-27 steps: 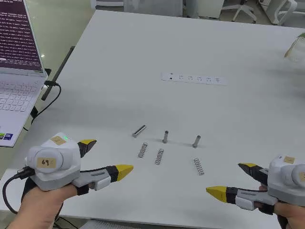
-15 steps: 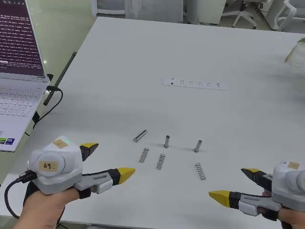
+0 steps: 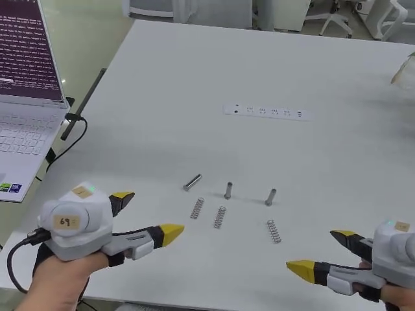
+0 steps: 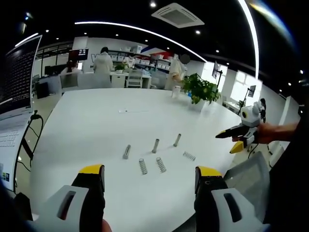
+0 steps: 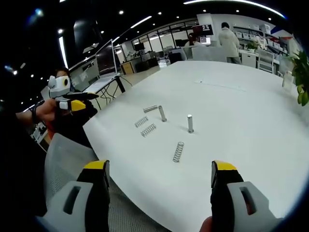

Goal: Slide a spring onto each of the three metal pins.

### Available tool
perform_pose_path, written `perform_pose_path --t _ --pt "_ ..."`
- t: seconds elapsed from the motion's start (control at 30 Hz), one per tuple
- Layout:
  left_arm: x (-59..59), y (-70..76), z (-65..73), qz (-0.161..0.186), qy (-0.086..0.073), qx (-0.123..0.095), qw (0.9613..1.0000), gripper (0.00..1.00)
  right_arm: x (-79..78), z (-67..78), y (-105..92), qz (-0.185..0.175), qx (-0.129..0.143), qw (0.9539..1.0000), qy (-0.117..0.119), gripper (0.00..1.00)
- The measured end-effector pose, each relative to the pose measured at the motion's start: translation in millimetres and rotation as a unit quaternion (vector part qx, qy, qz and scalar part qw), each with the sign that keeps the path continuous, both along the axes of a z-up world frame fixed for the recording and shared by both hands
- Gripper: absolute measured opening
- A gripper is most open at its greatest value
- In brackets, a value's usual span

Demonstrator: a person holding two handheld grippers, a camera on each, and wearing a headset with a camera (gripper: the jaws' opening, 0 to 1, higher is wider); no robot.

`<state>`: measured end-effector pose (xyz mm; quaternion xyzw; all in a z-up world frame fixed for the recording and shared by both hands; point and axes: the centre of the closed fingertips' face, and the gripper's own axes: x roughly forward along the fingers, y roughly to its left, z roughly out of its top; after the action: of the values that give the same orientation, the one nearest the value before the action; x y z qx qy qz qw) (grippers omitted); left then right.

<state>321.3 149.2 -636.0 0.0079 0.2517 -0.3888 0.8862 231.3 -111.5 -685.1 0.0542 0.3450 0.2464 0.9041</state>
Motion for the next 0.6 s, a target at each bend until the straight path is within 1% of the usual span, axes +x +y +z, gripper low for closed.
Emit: perform_pose_path --t 0.2,0.33,0.6 --pt "1.6 0.8 1.3 0.006 -0.001 -0.006 1.0000 0.73 0.9 0.9 -1.9 -0.005 0.001 1.0000 0.000 0.85" --pt "2.8 1.7 1.4 0.007 -0.001 -0.006 1.0000 0.72 1.7 2.1 -1.2 -0.004 0.000 1.0000 -0.001 0.85" --pt "4.6 4.0 1.2 0.008 -0.003 -0.006 0.9999 0.72 0.6 0.0 1.1 -0.004 0.002 1.0000 0.000 0.85"
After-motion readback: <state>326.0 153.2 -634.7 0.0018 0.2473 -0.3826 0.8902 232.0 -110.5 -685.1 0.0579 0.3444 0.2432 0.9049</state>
